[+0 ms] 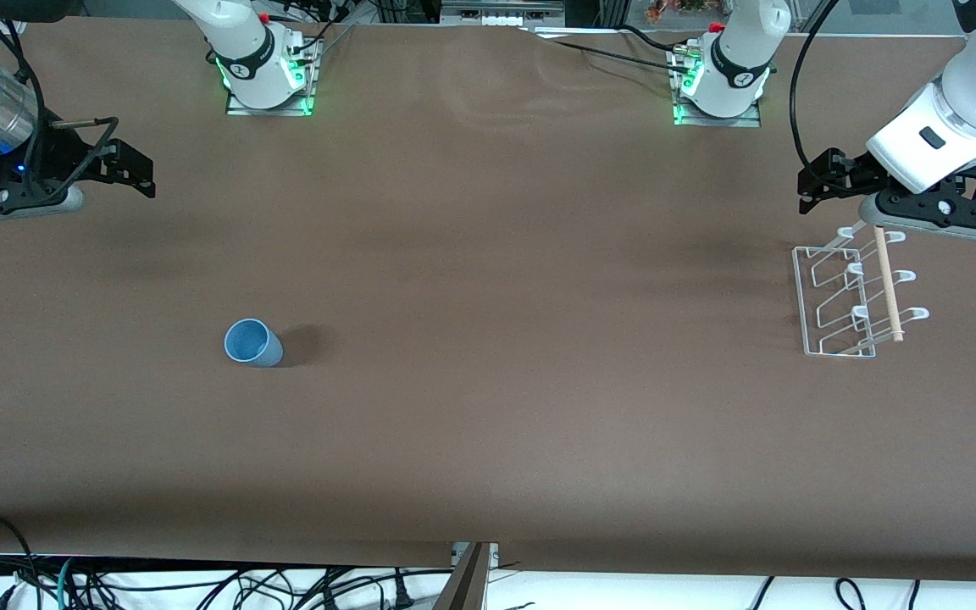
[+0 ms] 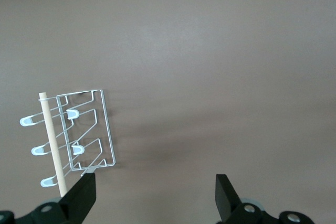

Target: Transfer cup to left arm and place on rack

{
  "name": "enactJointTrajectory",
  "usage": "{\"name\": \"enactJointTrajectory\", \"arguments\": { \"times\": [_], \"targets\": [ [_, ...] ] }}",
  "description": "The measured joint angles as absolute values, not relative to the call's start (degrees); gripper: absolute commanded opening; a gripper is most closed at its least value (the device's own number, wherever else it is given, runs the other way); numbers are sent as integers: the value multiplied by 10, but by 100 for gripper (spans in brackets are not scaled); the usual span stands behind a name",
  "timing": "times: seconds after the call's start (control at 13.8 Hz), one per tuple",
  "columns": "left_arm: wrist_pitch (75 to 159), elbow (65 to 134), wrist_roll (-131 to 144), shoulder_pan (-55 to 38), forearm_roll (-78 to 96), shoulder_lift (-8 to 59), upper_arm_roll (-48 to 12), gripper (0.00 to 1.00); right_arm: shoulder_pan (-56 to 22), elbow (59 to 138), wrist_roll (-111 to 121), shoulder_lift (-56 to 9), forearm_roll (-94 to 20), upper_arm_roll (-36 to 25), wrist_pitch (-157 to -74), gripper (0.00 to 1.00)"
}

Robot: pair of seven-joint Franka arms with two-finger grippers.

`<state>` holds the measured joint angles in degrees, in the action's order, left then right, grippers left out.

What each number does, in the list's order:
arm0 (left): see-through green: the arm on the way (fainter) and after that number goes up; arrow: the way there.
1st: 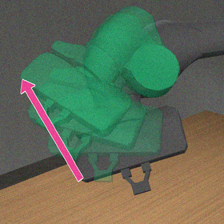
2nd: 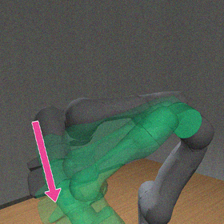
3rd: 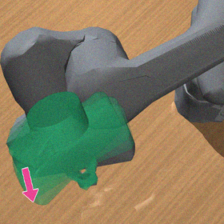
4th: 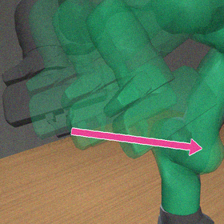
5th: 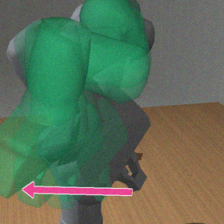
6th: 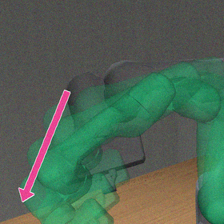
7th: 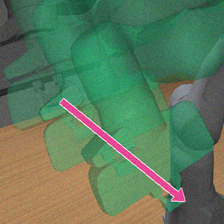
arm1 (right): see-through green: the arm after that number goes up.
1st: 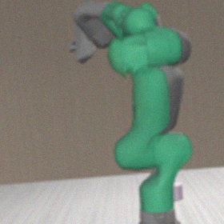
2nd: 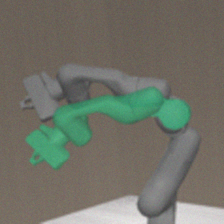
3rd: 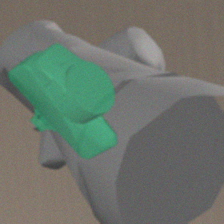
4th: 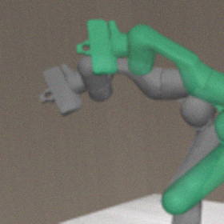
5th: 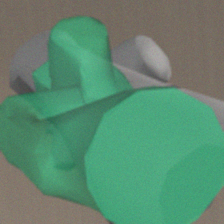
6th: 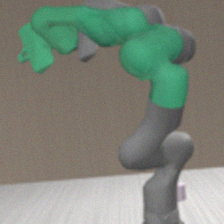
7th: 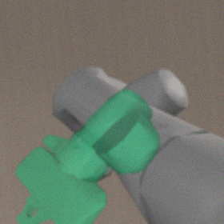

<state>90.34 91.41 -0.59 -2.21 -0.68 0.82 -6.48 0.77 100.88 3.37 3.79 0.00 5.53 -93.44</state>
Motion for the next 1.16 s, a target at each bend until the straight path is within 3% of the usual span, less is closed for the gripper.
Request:
{"name": "enactJointTrajectory", "arguments": {
  "times": [1.16],
  "targets": [
    [903, 914, -6, -22, -7, 8, -65, 100, 11, 1005, 33, 10, 0, 54, -957, 99]
  ]
}}
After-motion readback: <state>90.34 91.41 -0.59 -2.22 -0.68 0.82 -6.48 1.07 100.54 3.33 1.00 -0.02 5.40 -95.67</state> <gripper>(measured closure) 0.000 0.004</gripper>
